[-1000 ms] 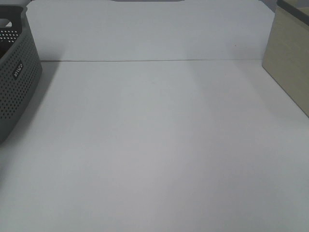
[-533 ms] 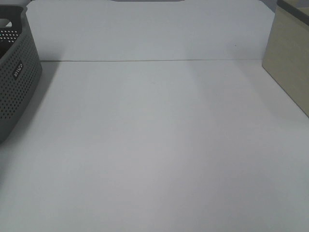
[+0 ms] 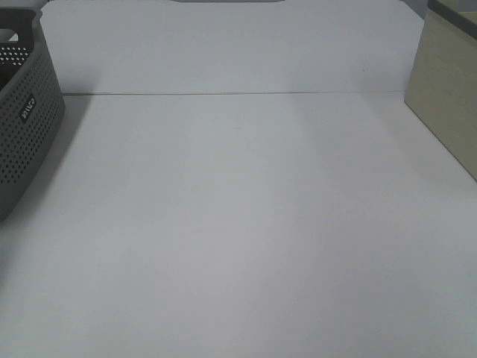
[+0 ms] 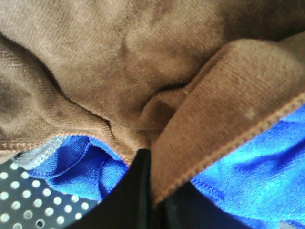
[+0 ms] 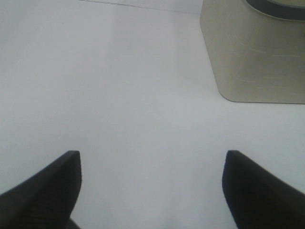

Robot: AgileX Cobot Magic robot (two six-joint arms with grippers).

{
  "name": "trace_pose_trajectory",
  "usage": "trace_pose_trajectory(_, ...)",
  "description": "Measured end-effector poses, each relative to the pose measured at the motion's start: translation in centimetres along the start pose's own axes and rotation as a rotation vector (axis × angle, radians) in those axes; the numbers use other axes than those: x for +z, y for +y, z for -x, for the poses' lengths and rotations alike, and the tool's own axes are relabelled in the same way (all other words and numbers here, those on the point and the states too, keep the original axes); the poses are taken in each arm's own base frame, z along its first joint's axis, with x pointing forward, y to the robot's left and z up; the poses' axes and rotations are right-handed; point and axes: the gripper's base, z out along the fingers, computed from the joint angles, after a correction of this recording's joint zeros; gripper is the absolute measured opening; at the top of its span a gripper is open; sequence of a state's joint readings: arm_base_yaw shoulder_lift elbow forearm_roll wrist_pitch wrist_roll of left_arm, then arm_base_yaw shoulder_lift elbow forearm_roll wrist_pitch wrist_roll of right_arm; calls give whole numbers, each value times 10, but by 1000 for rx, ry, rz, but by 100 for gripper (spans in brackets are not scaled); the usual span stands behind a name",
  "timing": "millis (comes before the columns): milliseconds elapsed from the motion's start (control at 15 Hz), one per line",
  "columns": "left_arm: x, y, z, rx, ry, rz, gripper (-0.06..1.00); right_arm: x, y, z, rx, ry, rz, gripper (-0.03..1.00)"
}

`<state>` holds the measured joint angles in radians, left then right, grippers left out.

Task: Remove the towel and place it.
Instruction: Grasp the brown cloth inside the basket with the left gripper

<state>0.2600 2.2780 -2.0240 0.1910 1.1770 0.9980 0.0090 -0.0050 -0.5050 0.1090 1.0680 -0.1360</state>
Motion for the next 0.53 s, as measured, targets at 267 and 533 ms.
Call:
trace_pose_trajectory(267,-23,-3,4,-18,-18,15,0,0,0,0,0,0,0,78)
trace_pose_trajectory(533,-101,-8,2,-94,-115,138,0,0,0,0,0,0,-1,78)
